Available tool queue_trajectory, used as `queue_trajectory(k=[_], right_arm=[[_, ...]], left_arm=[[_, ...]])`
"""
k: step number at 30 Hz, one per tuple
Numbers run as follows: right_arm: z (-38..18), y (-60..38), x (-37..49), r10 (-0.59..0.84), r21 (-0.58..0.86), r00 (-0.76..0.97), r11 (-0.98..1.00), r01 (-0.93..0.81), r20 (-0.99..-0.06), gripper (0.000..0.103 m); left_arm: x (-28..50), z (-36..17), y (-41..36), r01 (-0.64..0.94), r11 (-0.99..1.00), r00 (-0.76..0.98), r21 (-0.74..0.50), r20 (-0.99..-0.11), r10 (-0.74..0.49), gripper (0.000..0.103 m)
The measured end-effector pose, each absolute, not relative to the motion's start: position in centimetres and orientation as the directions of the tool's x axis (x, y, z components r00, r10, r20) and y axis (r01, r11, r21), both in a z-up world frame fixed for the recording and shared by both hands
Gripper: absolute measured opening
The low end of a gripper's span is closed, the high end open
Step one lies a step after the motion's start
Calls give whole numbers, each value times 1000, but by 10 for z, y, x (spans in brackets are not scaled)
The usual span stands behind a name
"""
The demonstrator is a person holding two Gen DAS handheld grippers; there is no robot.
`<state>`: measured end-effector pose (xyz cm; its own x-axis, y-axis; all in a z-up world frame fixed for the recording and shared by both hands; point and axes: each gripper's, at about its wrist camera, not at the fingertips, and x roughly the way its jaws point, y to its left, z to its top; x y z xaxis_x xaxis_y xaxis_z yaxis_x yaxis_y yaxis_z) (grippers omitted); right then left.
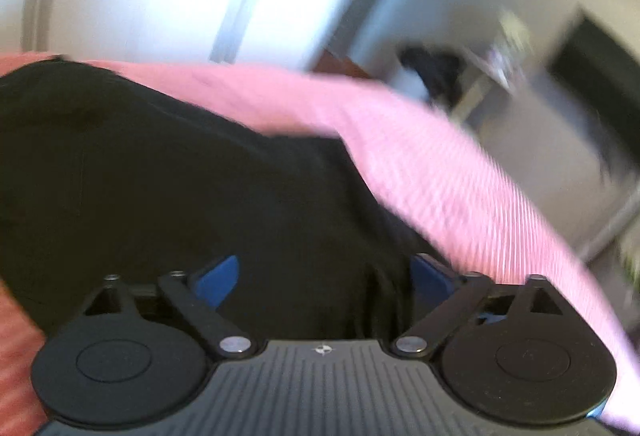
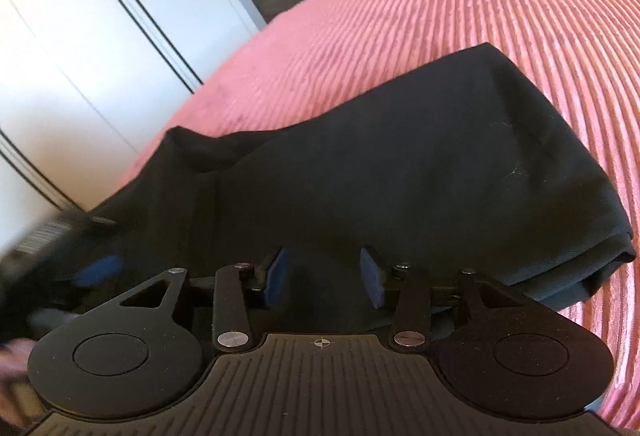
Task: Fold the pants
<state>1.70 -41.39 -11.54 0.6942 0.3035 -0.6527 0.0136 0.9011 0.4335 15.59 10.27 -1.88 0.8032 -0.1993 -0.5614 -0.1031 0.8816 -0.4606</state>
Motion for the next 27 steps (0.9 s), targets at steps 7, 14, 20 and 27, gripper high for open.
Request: queue_trajectory(k=[7, 14, 20, 27], right_arm=[[-119, -419, 19, 318, 473, 696, 881, 35, -643, 55], [-123, -422, 25, 332, 498, 701, 867, 38, -631, 59], [-124, -423, 25, 333, 508, 705, 860, 45, -626, 59], [-126, -425, 26, 336, 524, 710, 850, 54, -618, 59]], left_arm=[[116, -17, 237, -334, 684, 863, -648, -503, -56, 99], [94, -67, 311, -489, 559, 803, -670, -595, -12, 99], [109, -87, 337, -400, 439, 875, -804, -478, -77, 99], [141, -90, 337, -373, 539, 858, -755, -502, -110, 99]])
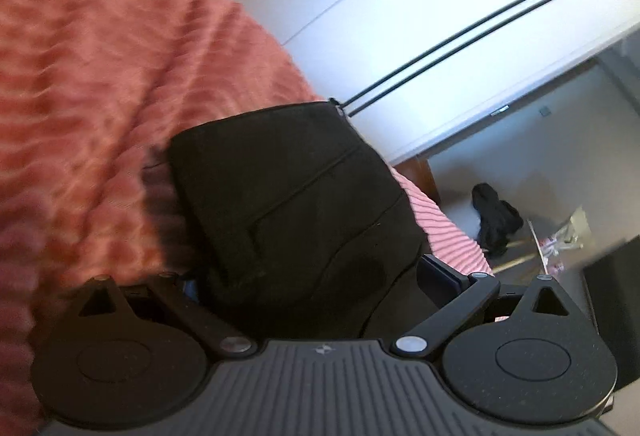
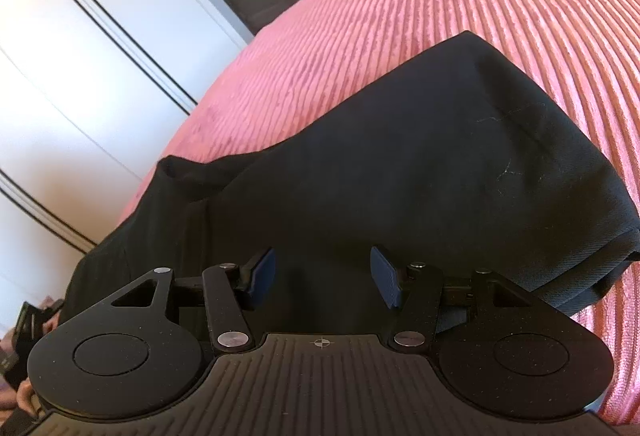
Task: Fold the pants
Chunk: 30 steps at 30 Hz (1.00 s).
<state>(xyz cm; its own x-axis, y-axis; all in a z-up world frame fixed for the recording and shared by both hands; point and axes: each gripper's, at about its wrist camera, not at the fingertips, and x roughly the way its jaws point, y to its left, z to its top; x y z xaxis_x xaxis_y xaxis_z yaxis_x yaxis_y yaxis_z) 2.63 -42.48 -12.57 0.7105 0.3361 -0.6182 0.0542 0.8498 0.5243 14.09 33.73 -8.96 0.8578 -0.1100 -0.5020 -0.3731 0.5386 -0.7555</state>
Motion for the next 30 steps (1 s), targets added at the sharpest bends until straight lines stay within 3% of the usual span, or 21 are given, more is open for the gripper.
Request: queue_trajectory(k=[4, 7, 11, 13, 18, 20, 30], right_arm=[[-126, -424, 26, 332, 521, 712, 852, 55, -618, 59], [-126, -425, 26, 332, 520, 713, 852, 54, -618, 59], [-126, -424, 27, 330, 512, 712, 858, 48, -619, 60], [-126, -424, 26, 331, 516, 713, 855, 50, -618, 60], [-125, -429, 25, 332, 535, 718, 842, 67, -611, 60], [-125, -430, 25, 329, 539, 722, 839, 72, -609, 60], [-123, -442, 16, 329, 605, 754, 788, 114, -569, 62]], left_arm=[[137, -80, 347, -290, 459, 910, -840, -391, -140, 98], [125, -69, 344, -207, 516, 932, -831, -328, -154, 98], [152, -88, 339, -357, 551, 856, -754, -500, -130, 99], [156, -86, 337, -371, 563, 852, -739, -512, -111, 93], [153, -57, 335, -361, 625, 843, -692, -529, -99, 47], [155, -40, 331, -317, 683, 851, -658, -516, -101, 34], [154, 64, 225, 1, 926, 913, -376, -377, -155, 33]])
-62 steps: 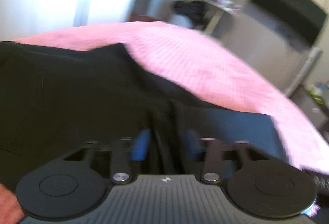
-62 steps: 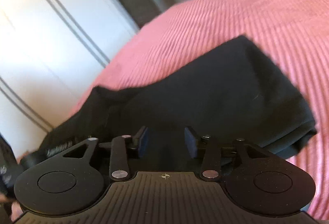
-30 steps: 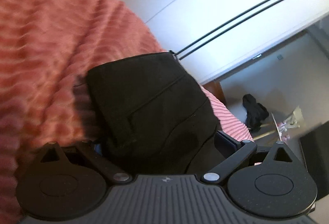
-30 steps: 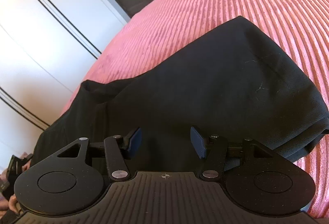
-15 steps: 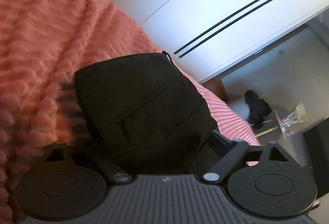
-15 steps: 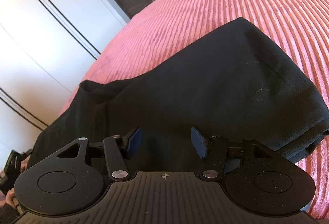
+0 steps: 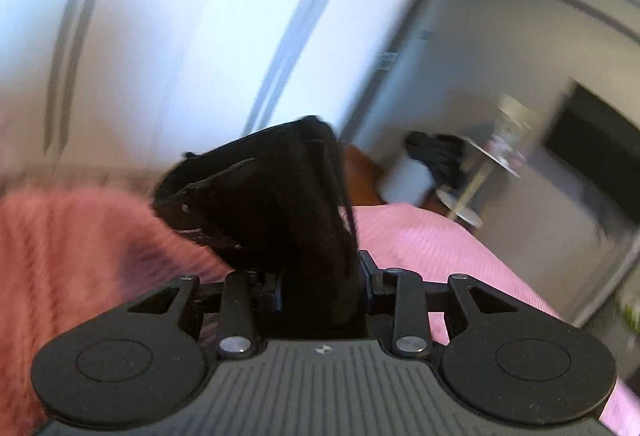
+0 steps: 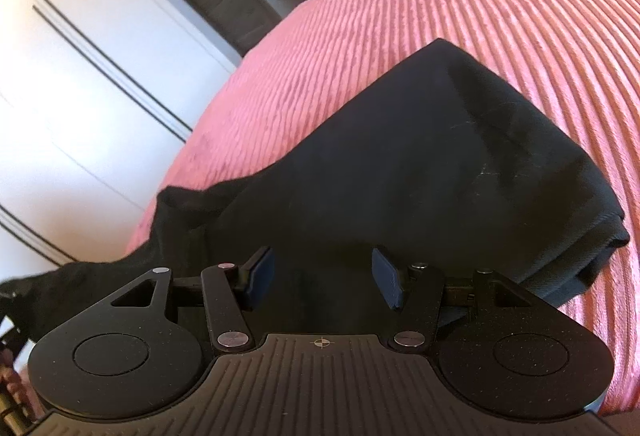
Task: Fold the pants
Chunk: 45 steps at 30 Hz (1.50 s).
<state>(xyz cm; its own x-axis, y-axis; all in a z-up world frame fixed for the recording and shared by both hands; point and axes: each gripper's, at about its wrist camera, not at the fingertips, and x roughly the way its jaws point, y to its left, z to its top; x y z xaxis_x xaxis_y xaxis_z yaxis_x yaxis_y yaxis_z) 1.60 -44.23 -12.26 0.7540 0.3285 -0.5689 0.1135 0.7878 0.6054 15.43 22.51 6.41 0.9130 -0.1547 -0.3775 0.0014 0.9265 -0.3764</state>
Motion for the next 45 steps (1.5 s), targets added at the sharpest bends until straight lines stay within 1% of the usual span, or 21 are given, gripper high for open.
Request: queue_trajectory(k=[5, 8, 10, 11, 12, 13, 14, 17, 19, 24, 26, 27, 30, 34, 37, 38, 39, 40, 41, 42, 45], right_arm=[[-124, -454, 14, 345, 663, 773, 737, 127, -532, 62], [-122, -461, 11, 352, 694, 791, 710, 122, -500, 62], [-122, -466, 10, 358, 717, 799, 685, 126, -483, 63], [-123, -468, 9, 360, 731, 803, 670, 131, -475, 63], [-123, -471, 8, 362, 741, 806, 658, 135, -467, 63], [-123, -474, 7, 366, 755, 810, 641, 138, -459, 64], [-124, -477, 7, 372, 768, 811, 625, 140, -451, 65], [-127, -483, 5, 398, 806, 812, 575, 143, -428, 69], [-128, -485, 6, 415, 826, 810, 546, 142, -414, 71], [-137, -488, 20, 474, 862, 779, 480, 162, -411, 72], [-140, -488, 31, 485, 865, 766, 468, 180, -421, 72], [-141, -486, 36, 485, 861, 761, 472, 188, -432, 72], [-140, -476, 53, 487, 846, 749, 503, 179, -448, 76], [-146, -468, 75, 502, 866, 749, 463, 190, -433, 83], [-146, -463, 84, 495, 867, 756, 461, 188, -427, 85], [-147, -462, 86, 495, 870, 760, 457, 185, -421, 82], [-148, -461, 88, 488, 868, 764, 460, 186, -423, 75], [-151, -460, 92, 480, 858, 759, 474, 197, -439, 47], [-155, -459, 94, 487, 858, 756, 477, 190, -438, 42], [-158, -460, 94, 494, 863, 758, 475, 174, -425, 41], [-162, -462, 98, 508, 871, 754, 459, 173, -417, 44]], left_arm=[[145, 100, 130, 271, 939, 888, -213, -321, -329, 34], [137, 96, 69, 429, 890, 817, -154, -354, -455, 34], [129, 84, 31, 506, 854, 768, -121, -388, -510, 38], [127, 77, 15, 536, 833, 735, -136, -411, -540, 50], [126, 68, 3, 554, 817, 707, -162, -427, -564, 78], [124, 60, -7, 552, 813, 697, -183, -435, -571, 93], [120, 52, -14, 529, 826, 712, -195, -428, -557, 99], [115, 36, -16, 487, 837, 705, -250, -453, -545, 99], [113, 26, -3, 409, 873, 734, -266, -473, -488, 99], [105, -6, 46, 117, 980, 803, -163, -565, -190, 99], [105, -11, 64, 20, 985, 786, -173, -606, -122, 99], [108, -16, 71, -16, 981, 768, -195, -631, -113, 99], [107, -26, 83, -58, 963, 745, -262, -654, -133, 99], [108, -35, 85, -48, 960, 700, -277, -695, -165, 99], [117, -43, 83, -55, 954, 671, -295, -718, -183, 99], [115, -44, 84, -64, 952, 662, -300, -727, -185, 99], [120, -49, 86, -67, 950, 653, -306, -733, -190, 99], [120, -49, 86, -68, 948, 648, -311, -736, -195, 99], [119, -50, 85, -67, 948, 646, -312, -737, -197, 99], [120, -51, 84, -66, 949, 643, -307, -741, -195, 99], [120, -52, 80, -53, 952, 633, -301, -748, -201, 99]])
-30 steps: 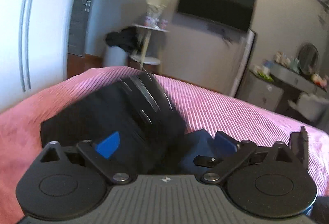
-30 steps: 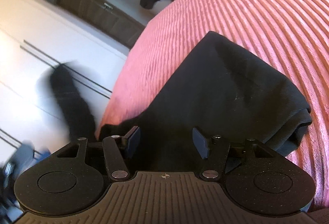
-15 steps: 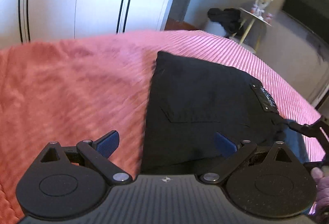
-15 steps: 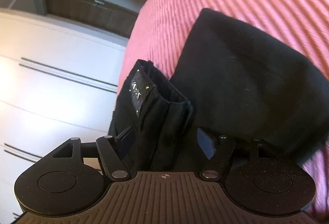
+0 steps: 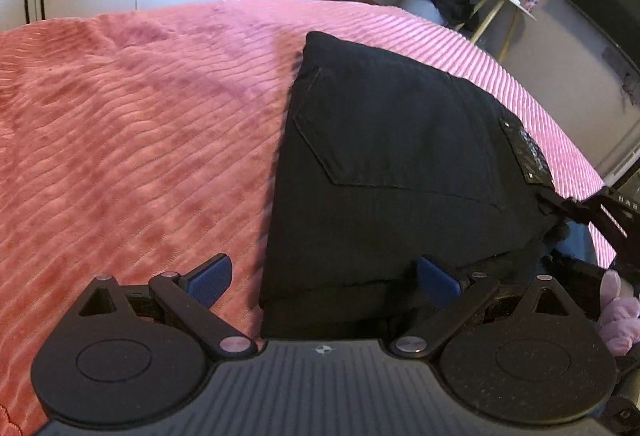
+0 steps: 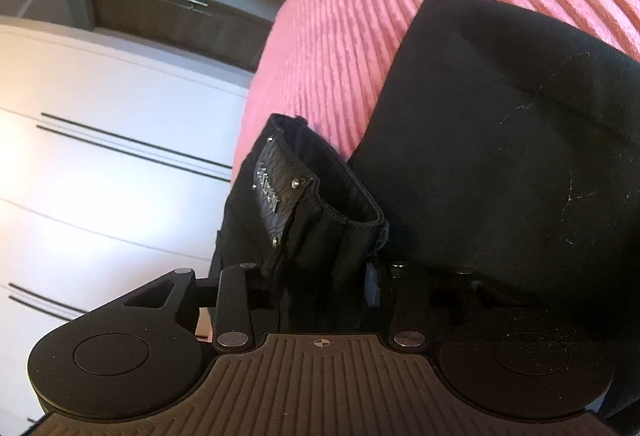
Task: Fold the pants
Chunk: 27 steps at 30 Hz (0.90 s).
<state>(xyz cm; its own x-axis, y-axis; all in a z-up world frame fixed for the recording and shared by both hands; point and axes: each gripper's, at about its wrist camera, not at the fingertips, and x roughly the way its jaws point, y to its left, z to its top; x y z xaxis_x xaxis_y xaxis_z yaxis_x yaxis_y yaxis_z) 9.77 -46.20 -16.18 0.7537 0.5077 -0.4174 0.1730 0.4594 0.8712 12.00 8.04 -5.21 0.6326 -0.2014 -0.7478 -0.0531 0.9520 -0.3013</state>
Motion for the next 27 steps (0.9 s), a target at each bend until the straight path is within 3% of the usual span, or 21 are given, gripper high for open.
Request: queue_trajectory(k=[6, 11, 22, 27], right_arm=[[-155, -453, 106, 496, 843, 740, 508, 177, -454, 53], [-117, -425, 101, 385, 695, 754, 707, 130, -532, 34], [-18, -389, 62, 436, 673, 838, 731, -117, -328, 32], [1, -387, 55, 431, 652, 849, 745, -143, -305, 31]], left_arm=[[123, -58, 75, -24, 960, 619, -280, -758, -206, 99], [120, -57, 74, -19, 965, 623, -263, -758, -194, 99], [107, -44, 65, 56, 965, 641, -257, -732, -232, 99], [107, -45, 61, 58, 973, 637, -225, -742, -209, 99]])
